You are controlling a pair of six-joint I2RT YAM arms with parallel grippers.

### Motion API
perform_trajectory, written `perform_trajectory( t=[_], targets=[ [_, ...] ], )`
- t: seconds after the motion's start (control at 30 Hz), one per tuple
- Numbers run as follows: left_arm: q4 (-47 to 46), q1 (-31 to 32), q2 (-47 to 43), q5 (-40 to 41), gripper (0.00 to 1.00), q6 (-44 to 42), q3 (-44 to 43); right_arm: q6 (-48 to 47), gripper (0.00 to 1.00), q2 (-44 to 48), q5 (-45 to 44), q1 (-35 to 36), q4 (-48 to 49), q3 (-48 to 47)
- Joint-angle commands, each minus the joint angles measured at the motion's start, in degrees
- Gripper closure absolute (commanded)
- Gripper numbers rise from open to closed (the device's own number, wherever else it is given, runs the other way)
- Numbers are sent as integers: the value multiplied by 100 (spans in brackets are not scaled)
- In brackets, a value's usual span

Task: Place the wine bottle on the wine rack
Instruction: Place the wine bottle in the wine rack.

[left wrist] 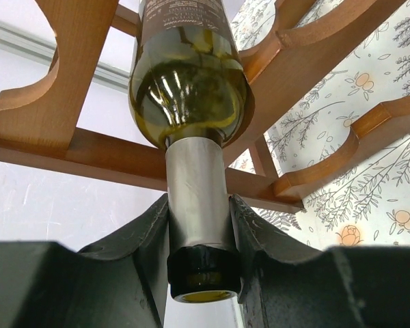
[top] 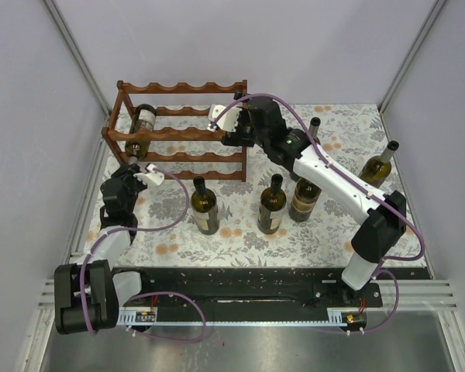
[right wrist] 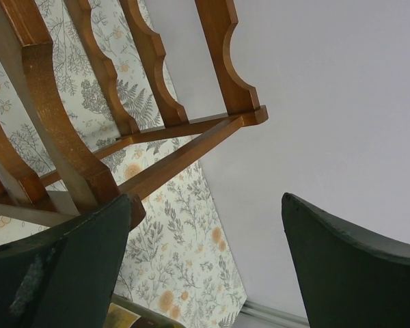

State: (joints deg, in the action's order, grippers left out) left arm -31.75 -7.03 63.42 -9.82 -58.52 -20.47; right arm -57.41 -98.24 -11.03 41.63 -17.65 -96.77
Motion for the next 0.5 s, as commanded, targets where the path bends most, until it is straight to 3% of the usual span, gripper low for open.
perform_trajectory(
  t=[0.0,0.47],
  targets=[
    [1233,325,408,-811,100,-141,649,-51,1,68,-75,-32,253,27],
    [240,518,839,-318,100,-476,983,-69,1,-3,-49,-32,288,0]
  ],
)
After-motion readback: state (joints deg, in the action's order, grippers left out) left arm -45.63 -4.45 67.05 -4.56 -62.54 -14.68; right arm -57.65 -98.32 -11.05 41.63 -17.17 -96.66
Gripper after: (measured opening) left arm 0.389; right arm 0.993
